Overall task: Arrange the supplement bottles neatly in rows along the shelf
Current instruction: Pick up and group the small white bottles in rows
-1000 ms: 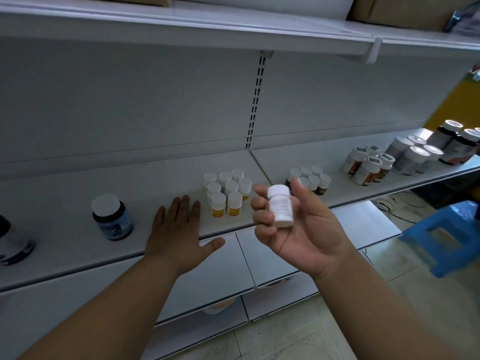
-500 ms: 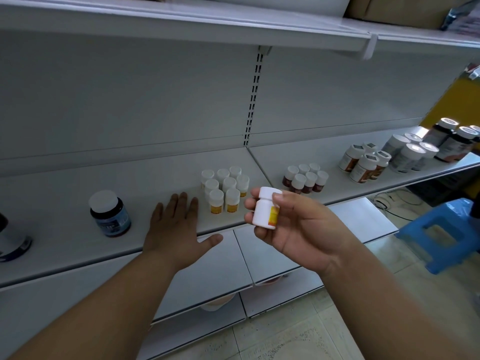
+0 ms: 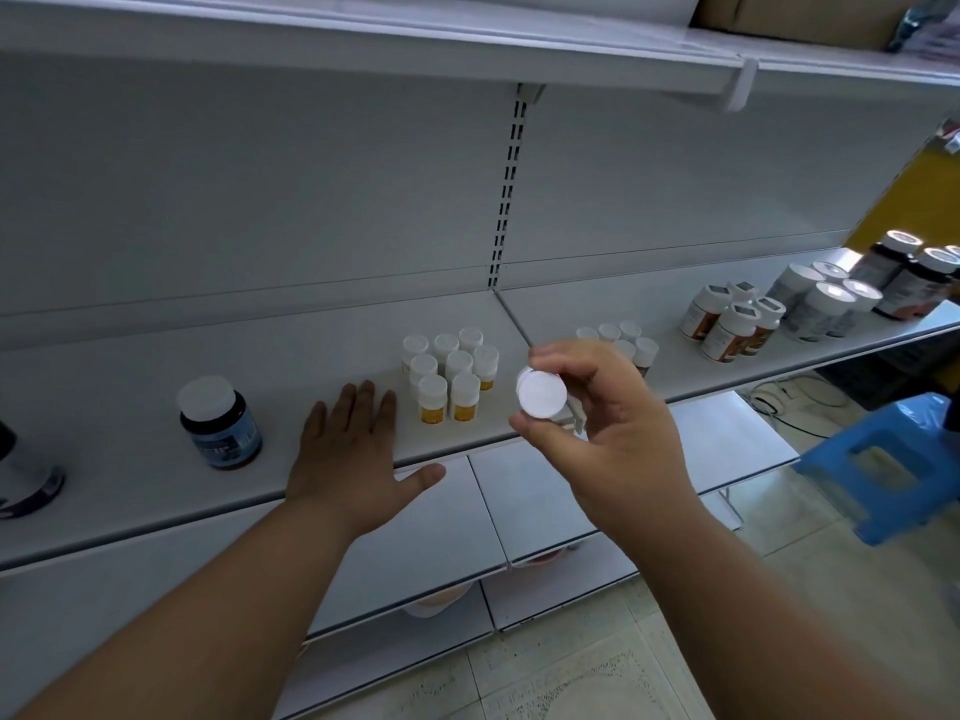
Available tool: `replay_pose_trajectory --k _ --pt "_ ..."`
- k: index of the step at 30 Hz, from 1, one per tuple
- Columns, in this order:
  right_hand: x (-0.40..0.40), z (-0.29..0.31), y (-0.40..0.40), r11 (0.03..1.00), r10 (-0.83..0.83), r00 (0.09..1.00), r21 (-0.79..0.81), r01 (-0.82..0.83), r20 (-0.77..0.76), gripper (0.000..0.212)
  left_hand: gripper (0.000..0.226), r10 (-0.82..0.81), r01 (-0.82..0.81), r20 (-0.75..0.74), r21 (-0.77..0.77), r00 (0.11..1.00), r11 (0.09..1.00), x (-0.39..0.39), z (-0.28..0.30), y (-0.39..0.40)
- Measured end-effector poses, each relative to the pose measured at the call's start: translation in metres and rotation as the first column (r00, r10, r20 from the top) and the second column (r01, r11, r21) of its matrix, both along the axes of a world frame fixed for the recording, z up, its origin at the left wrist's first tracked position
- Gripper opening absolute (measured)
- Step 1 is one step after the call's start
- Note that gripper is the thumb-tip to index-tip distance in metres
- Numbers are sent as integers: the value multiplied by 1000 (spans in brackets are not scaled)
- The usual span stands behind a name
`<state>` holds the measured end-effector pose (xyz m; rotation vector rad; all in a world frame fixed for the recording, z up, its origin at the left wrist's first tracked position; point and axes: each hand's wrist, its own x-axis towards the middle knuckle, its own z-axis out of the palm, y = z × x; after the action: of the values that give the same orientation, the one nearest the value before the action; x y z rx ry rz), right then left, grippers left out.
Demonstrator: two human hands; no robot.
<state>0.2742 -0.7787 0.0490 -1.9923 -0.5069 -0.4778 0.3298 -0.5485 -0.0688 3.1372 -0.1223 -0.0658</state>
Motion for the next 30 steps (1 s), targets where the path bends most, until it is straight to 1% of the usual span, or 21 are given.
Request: replay_pose_trajectory --k 1,2,3,4,5,6,7,8,9,10,12,14,15,17,19,21,27,30 --pt "-1 -2 0 998 5 998 -57 -1 60 37 130 1 -1 1 0 1000 1000 0 0 0" --pt "-1 -3 0 997 11 998 -77 -7 56 37 130 2 -2 4 0 1000 1000 0 0 0" --pt "-1 -4 1 998 6 1000 -58 -6 -10 36 130 2 -2 6 3 1000 1000 -1 1 0" --pt "0 -5 3 1000 2 991 16 0 -137 32 130 3 -3 5 10 1000 1000 -1 1 0" --pt "2 -4 6 990 11 950 137 33 -312 25 130 4 -5 2 17 1000 1000 -1 1 0" --pt "7 -3 8 951 75 863 296 89 -500 16 129 6 -6 1 21 1000 1000 -1 1 0" --pt "15 -5 8 893 160 747 416 168 -645 10 129 6 -6 2 18 1000 1000 -1 1 0" --pt "25 -7 8 850 215 653 468 241 -727 10 129 6 -6 3 14 1000 1000 -1 1 0" --pt "36 -10 6 840 223 599 464 282 -769 11 128 5 -5 5 10 1000 1000 -1 1 0" --pt "46 -12 5 853 201 587 435 289 -784 11 127 4 -4 10 6 1000 1000 0 0 0" --pt "65 -16 5 921 96 635 310 237 -767 13 125 3 -3 16 -1 1000 1000 -1 -1 1" --pt "83 -20 7 986 -68 695 58 156 -716 13 119 2 -2 4 7 1000 1000 -1 -1 0" --pt "90 -22 10 987 -157 722 -88 132 -674 12 116 3 -3 -4 9 1000 1000 -1 -1 0" --pt "103 -28 16 935 -296 780 -336 118 -552 24 113 3 -2 -17 9 1000 1000 0 -1 0" --pt "110 -35 21 875 -346 821 -473 106 -455 31 113 1 -1 -23 9 1000 1000 0 -2 0" --pt "113 -42 24 852 -350 837 -514 97 -421 33 114 0 0 -24 5 1000 1000 1 -2 1" --pt "115 -48 23 834 -325 863 -547 69 -386 40 111 -13 13 -7 -8 1000 1000 0 -4 2" --pt "113 -44 22 860 -304 861 -507 64 -407 42 112 -15 15 -4 -6 1000 1000 0 -4 2"
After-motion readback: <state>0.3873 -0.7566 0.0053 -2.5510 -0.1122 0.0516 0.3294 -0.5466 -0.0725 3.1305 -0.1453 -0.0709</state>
